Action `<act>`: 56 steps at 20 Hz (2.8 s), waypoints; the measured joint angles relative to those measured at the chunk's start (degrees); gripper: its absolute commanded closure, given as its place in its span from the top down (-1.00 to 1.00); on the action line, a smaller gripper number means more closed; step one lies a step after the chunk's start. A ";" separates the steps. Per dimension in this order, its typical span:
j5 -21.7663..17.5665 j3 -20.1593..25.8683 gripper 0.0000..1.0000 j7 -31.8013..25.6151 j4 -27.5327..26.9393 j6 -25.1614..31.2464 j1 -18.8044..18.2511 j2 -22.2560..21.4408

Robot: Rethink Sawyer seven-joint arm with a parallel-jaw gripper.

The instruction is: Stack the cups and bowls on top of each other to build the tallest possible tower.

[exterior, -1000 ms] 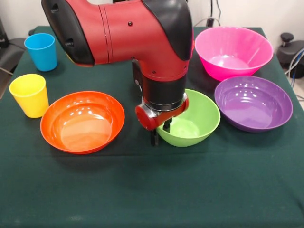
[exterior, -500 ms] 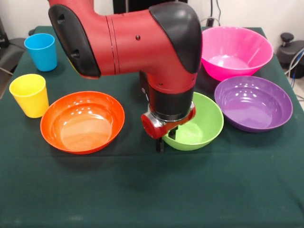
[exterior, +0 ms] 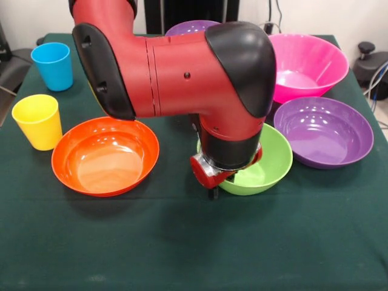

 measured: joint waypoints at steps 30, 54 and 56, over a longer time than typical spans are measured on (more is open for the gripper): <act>9.75 -2.43 -1.00 0.01 -0.70 3.01 -1.64 0.90; 12.88 -3.11 -1.00 0.01 1.03 3.00 -2.64 0.68; 13.73 -3.12 -1.00 0.01 1.24 3.07 -2.85 0.74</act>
